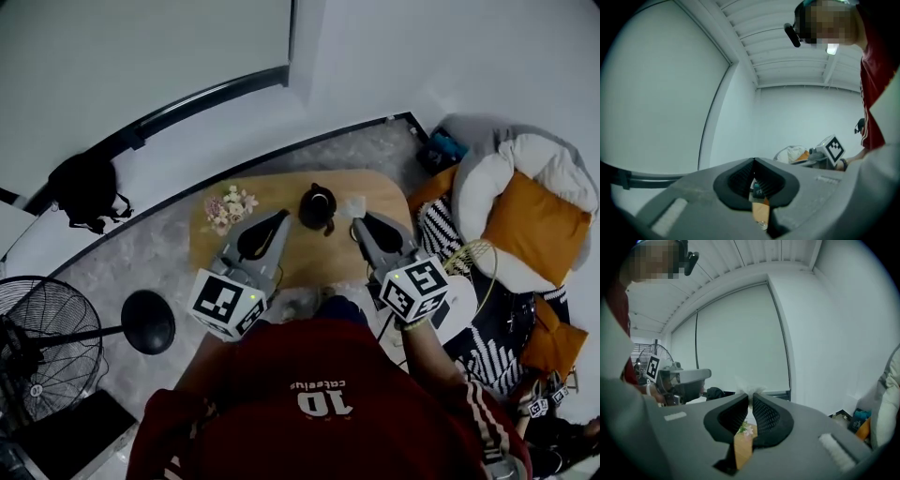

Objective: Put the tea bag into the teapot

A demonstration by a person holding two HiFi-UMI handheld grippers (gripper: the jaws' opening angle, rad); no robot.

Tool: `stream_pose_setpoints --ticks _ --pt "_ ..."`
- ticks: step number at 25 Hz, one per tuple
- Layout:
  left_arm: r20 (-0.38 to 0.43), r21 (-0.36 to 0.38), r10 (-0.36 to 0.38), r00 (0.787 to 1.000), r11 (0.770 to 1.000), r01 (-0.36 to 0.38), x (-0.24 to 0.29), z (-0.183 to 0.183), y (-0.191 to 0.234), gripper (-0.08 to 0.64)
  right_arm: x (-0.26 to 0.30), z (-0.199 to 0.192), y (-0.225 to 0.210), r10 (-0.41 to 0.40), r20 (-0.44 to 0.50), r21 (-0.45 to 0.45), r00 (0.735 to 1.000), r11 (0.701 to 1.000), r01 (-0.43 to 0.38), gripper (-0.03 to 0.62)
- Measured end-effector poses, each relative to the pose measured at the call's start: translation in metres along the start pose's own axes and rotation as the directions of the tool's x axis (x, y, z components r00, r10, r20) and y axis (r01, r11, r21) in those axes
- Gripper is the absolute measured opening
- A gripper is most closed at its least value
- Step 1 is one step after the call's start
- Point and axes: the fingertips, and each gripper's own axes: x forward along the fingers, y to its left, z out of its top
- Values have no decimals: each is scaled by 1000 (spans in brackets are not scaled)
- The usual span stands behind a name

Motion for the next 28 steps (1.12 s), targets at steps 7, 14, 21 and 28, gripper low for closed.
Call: stream_pose_setpoints --ticks 7,14,21,28 --pt "-1 -11 38 999 999 -38 -4 3 16 2 23 -40 -28 3 -114 15 993 1000 -2 31" --pt "-20 -37 79 997 996 -79 -4 -5 31 2 49 -88 -56 19 -216 72 976 997 -4 31" --pt "-24 -48 109 994 993 -110 0 -5 40 2 85 -152 -90 13 -308 190 951 981 48 31" --pt "-56 -57 156 986 986 -159 1 -14 51 2 118 -199 -124 -17 -376 198 926 975 99 31"
